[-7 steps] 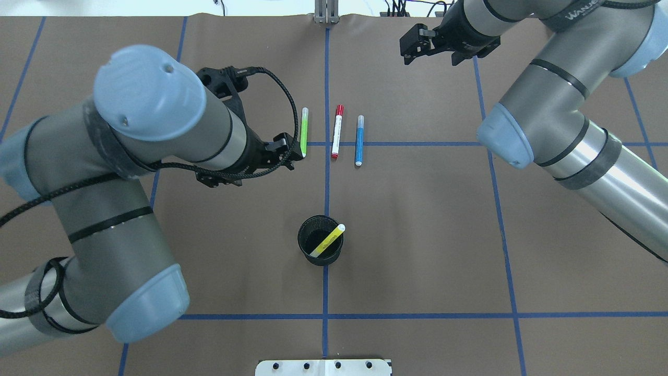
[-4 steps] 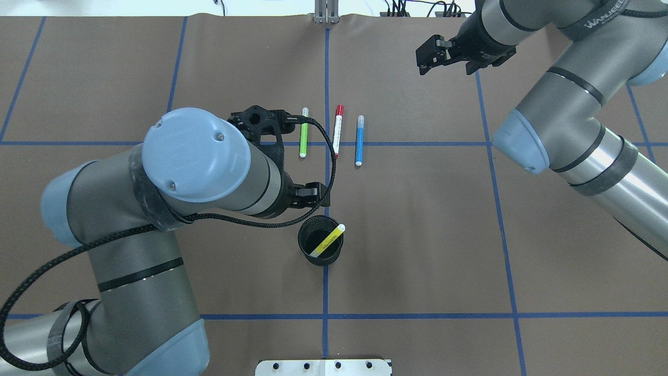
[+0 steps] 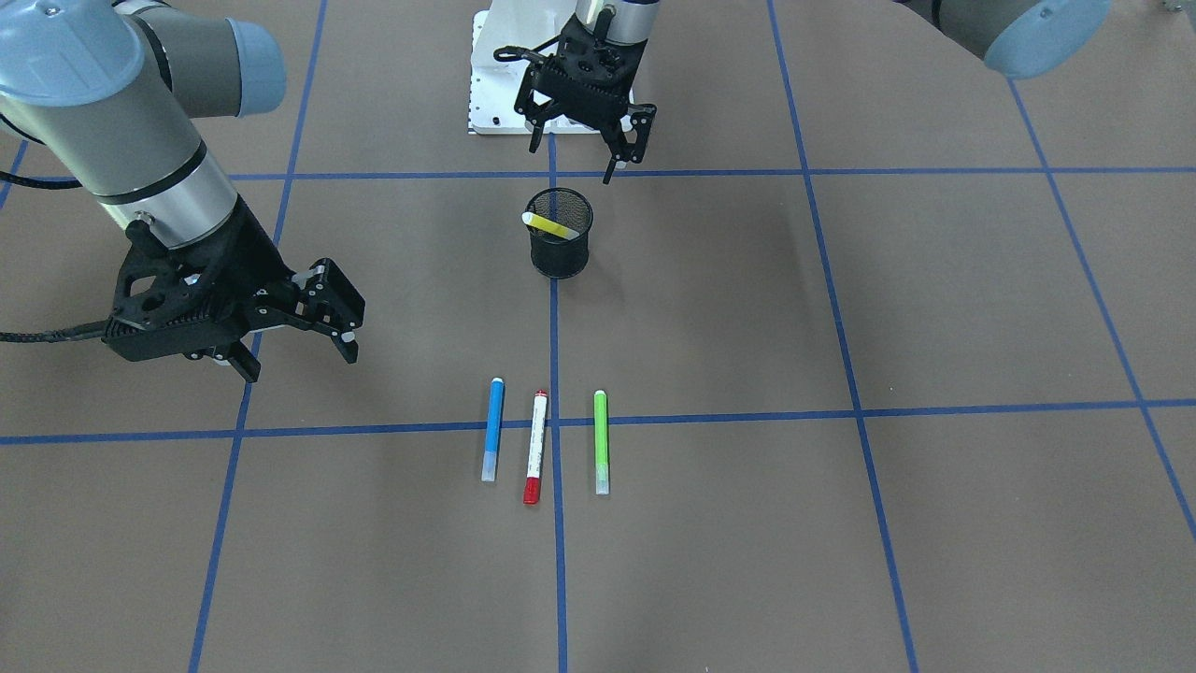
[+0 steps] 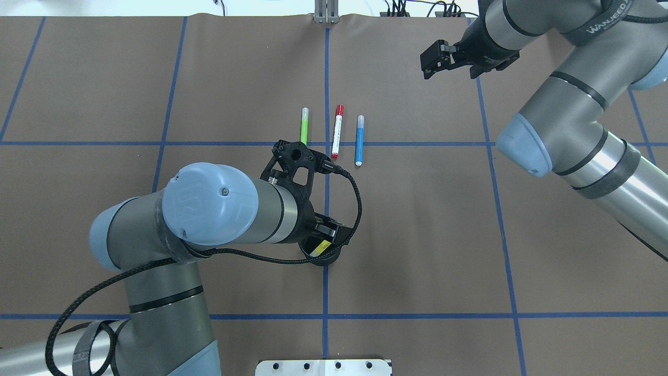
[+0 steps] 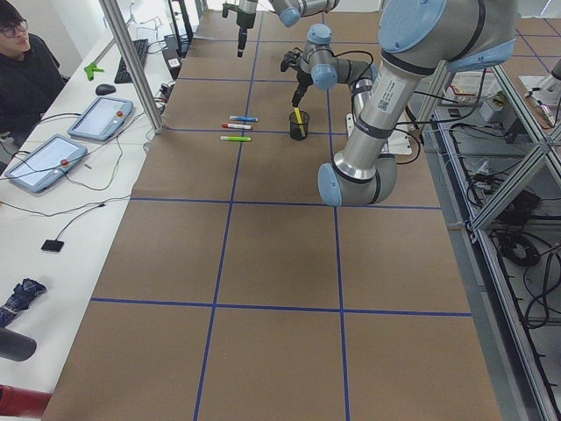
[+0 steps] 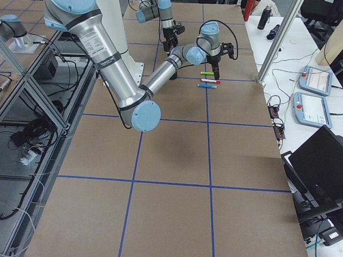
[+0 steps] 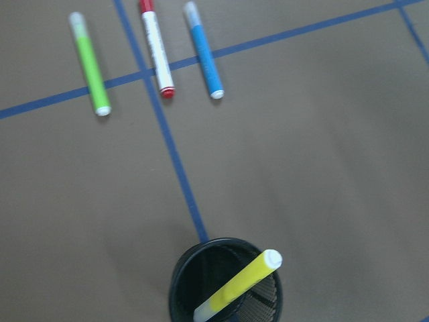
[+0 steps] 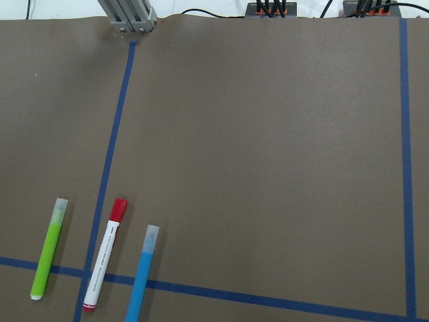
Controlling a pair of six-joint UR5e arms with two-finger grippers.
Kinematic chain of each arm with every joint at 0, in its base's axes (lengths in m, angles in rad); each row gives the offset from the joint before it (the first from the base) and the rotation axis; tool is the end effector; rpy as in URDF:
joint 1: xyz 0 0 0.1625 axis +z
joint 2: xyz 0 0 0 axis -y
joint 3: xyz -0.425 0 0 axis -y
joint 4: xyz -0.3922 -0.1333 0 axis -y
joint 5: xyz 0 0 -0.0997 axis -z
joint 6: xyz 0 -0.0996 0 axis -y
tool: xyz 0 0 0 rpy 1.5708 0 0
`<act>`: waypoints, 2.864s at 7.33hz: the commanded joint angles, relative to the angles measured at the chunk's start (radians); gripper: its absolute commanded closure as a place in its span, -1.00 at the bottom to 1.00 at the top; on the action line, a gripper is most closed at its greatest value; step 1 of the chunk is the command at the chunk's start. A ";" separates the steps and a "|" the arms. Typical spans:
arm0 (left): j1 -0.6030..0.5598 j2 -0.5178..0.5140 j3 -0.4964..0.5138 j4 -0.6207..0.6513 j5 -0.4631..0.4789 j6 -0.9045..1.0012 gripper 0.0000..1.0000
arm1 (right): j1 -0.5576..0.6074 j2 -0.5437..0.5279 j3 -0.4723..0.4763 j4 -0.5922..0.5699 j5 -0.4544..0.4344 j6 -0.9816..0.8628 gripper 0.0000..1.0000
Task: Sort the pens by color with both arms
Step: 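Move the left gripper over the pen cup, then lower the left gripper into the cup and grasp the yellow marker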
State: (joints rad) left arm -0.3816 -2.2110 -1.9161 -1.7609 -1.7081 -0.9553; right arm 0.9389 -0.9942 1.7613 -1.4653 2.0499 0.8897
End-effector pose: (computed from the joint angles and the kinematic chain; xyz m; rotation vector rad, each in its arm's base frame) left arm 0.5123 -0.3345 0.1224 0.4565 1.0927 0.2867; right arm -0.3110 -0.5728 0.2270 0.3100 -0.9125 0.0286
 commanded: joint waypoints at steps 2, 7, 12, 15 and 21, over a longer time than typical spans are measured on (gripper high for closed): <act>0.021 0.008 0.037 -0.091 0.076 0.021 -1.00 | -0.002 -0.003 -0.010 0.000 0.001 -0.002 -1.00; 0.030 -0.021 0.075 -0.069 0.077 0.159 -1.00 | -0.008 -0.003 -0.014 0.000 -0.004 -0.006 -1.00; 0.032 -0.049 0.138 -0.075 0.076 0.156 -0.54 | -0.008 -0.003 -0.016 0.000 -0.002 -0.008 -1.00; 0.044 -0.062 0.157 -0.075 0.076 0.153 -0.42 | -0.008 -0.004 -0.016 0.000 -0.004 -0.018 -1.00; 0.059 -0.065 0.183 -0.075 0.076 0.144 -0.11 | -0.009 -0.014 -0.016 0.000 0.000 -0.021 -1.00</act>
State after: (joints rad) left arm -0.3226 -2.2749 -1.7350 -1.8361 -1.6322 -0.8110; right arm 0.9307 -1.0033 1.7457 -1.4653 2.0478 0.8696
